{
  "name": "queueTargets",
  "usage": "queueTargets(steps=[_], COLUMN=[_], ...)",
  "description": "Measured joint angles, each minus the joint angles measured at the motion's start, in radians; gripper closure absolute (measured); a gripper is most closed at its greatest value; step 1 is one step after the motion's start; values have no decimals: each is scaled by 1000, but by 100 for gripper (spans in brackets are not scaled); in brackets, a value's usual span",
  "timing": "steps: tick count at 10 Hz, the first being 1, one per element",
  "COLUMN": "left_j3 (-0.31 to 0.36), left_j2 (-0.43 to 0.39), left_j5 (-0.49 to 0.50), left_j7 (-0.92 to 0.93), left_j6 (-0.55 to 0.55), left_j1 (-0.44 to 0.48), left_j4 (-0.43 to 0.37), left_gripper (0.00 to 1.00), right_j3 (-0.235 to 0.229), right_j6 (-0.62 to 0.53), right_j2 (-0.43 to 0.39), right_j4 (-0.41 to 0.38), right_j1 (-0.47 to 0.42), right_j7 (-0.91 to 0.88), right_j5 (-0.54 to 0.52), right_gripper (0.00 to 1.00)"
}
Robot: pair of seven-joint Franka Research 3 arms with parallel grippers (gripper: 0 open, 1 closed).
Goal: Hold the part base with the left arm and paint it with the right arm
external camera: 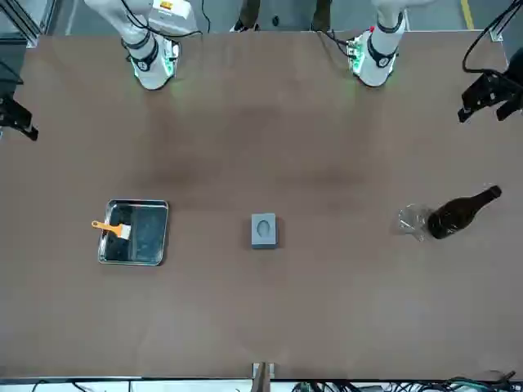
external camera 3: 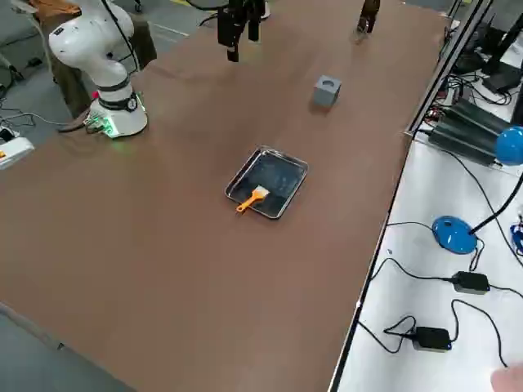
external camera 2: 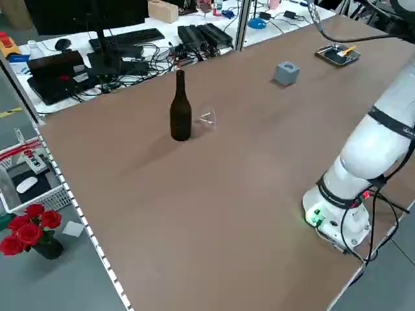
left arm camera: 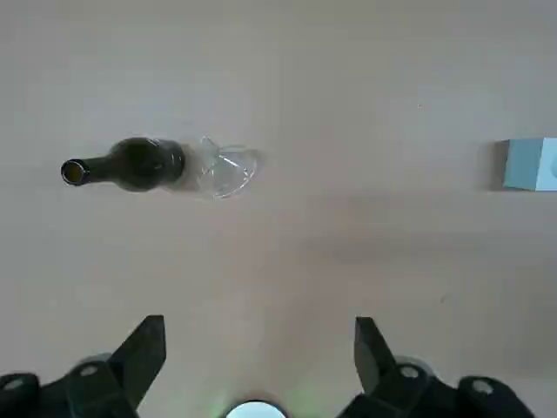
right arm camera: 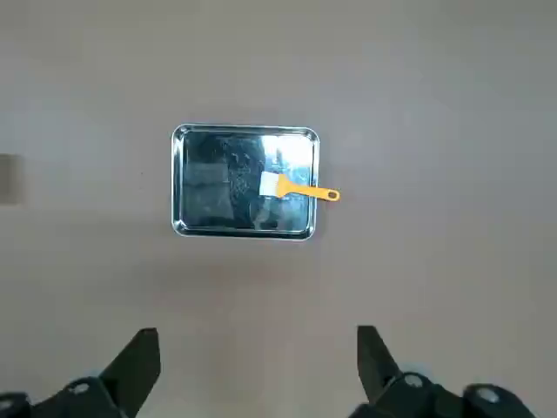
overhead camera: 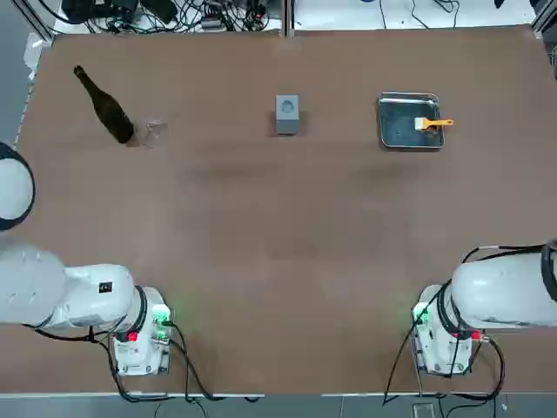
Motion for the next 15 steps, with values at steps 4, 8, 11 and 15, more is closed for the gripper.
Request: queueTargets(steps=[4, 8, 11, 15], left_j3=[0, -12, -63, -154], left_j2=[0, 7, 55, 233], left_j5=[0, -2, -3, -3], left_j7=[0, -2, 0, 2], left_j6=[0, 0, 7, 158], left_j1=[1, -10, -79, -139], left_j4=[1, 0, -11, -21], left_gripper=[4, 6, 38, 91], right_j3=[-2, -94, -297, -424], right_j6=[-3, 48, 50, -15], right_j2=[0, 21, 142, 385], right_j4=[-3, -57, -71, -75], right_j1=[0, -2, -11, -36], right_j7=[-1, -72, -290, -516], right_j5=[0, 96, 336, 686], right_gripper=[0, 0, 0, 0])
